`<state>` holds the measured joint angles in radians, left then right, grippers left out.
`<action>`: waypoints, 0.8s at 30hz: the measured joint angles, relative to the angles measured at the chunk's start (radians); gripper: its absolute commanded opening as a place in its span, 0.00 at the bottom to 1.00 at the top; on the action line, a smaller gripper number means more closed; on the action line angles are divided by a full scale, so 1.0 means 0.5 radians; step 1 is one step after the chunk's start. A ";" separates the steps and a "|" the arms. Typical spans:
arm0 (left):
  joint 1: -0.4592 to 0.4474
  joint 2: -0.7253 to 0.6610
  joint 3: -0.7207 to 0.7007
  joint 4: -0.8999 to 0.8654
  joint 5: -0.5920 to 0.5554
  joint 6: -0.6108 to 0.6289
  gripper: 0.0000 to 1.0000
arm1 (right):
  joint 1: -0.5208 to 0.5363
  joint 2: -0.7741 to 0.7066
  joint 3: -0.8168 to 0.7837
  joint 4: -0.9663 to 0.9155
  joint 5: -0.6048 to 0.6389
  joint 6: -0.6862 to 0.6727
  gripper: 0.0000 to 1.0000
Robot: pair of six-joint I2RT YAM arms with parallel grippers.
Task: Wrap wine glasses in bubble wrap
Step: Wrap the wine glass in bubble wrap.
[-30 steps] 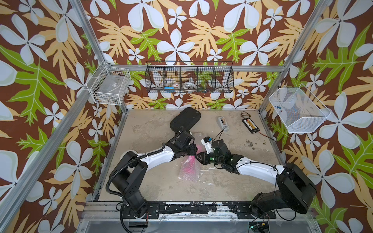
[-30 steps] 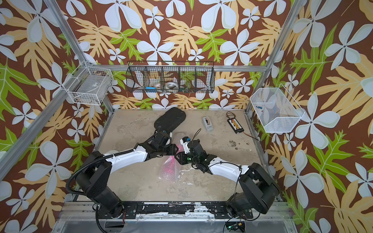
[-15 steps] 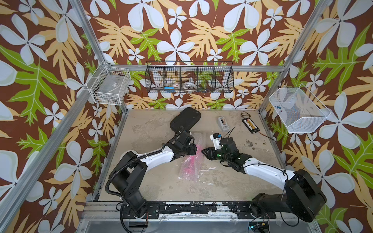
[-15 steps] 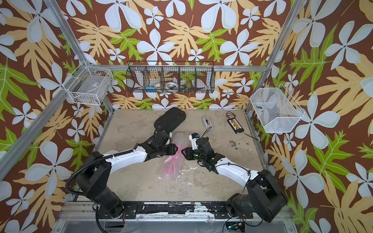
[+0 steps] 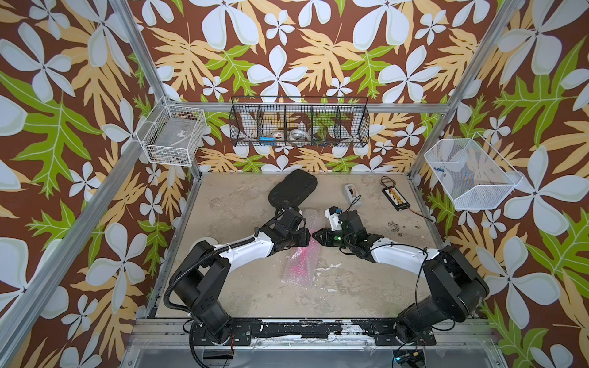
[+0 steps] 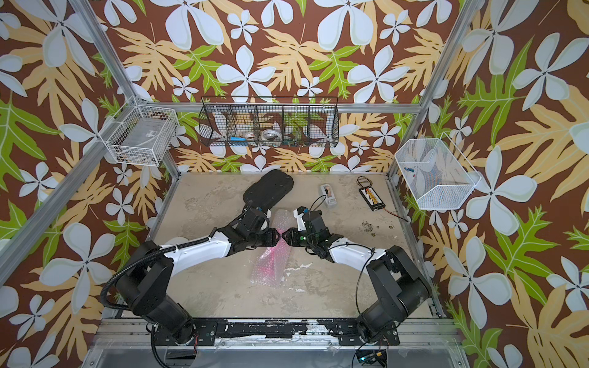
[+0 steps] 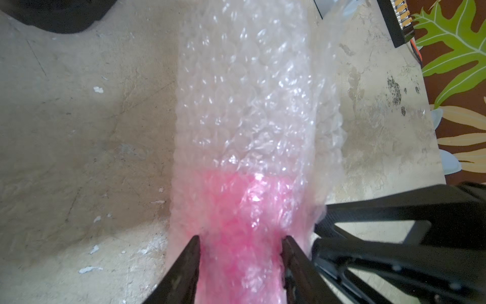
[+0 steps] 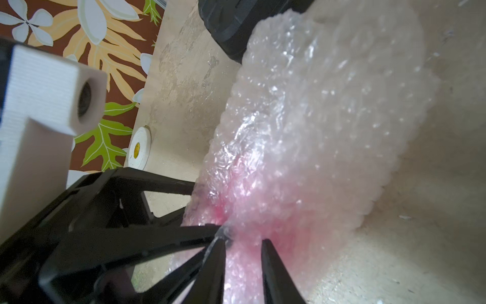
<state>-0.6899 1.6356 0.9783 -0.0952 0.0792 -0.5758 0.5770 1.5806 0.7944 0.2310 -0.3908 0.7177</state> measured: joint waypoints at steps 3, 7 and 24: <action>0.002 -0.023 -0.018 -0.024 -0.009 0.002 0.58 | 0.016 0.050 0.024 0.006 -0.006 0.008 0.27; 0.002 -0.061 -0.045 -0.055 -0.038 -0.005 0.60 | 0.024 0.096 0.025 0.033 -0.013 0.016 0.26; 0.000 -0.172 -0.139 0.007 0.069 -0.031 0.73 | 0.031 0.119 0.059 0.030 -0.012 0.021 0.25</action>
<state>-0.6899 1.5494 0.9089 -0.0917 0.1135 -0.5911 0.5922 1.6402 0.8238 0.2459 -0.3969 0.7284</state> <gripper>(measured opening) 0.726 0.256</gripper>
